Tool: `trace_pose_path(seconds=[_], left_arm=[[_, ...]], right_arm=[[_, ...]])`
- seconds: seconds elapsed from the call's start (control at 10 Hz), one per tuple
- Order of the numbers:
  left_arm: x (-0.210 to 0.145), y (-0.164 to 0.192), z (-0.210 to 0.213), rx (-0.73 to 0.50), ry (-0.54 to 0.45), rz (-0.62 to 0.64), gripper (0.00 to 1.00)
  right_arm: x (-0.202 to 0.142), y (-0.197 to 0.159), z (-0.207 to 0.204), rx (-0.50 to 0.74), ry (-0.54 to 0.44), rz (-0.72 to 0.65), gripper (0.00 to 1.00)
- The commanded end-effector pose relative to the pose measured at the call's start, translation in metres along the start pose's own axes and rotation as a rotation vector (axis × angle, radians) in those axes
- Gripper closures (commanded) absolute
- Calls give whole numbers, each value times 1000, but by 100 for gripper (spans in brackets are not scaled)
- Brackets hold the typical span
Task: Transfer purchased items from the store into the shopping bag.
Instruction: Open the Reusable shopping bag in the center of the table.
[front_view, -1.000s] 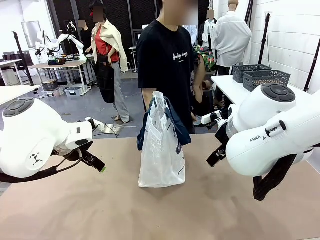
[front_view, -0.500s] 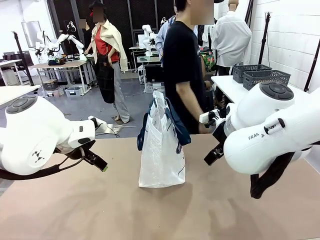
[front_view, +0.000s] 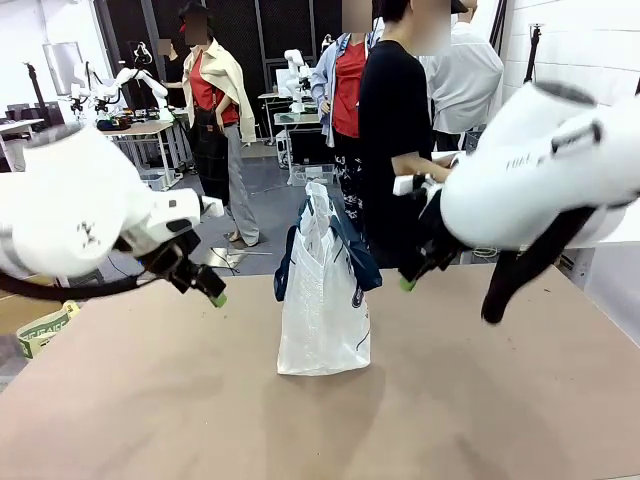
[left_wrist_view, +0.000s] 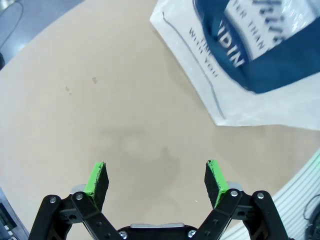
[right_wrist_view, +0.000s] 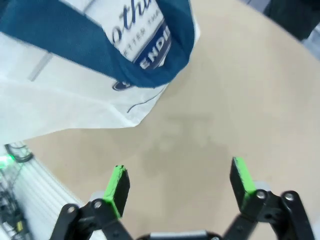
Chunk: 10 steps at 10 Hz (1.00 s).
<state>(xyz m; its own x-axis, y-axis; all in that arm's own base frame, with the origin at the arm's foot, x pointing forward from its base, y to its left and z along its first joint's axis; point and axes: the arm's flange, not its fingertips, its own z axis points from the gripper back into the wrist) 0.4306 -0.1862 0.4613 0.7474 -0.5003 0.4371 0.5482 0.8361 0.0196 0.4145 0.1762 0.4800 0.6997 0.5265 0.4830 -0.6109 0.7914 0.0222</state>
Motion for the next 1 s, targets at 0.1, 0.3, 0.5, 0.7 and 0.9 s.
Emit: trace_pose_path(seconds=[0.1, 0.3, 0.5, 0.7, 0.9], left_arm=[[54, 9, 44, -40, 61, 22, 0], [74, 12, 59, -94, -8, 27, 0], [52, 7, 54, -27, 33, 6, 0], [65, 7, 59, -44, 27, 15, 0], [85, -17, 71, -2, 148, 126, 0]], right_arm=[[47, -27, 49, 39, 57, -48, 0], [63, -33, 65, -21, 79, -24, 0], [44, -30, 63, 16, 43, -43, 0], [44, -30, 63, 16, 43, -43, 0], [75, -23, 65, 47, 55, -60, 0]])
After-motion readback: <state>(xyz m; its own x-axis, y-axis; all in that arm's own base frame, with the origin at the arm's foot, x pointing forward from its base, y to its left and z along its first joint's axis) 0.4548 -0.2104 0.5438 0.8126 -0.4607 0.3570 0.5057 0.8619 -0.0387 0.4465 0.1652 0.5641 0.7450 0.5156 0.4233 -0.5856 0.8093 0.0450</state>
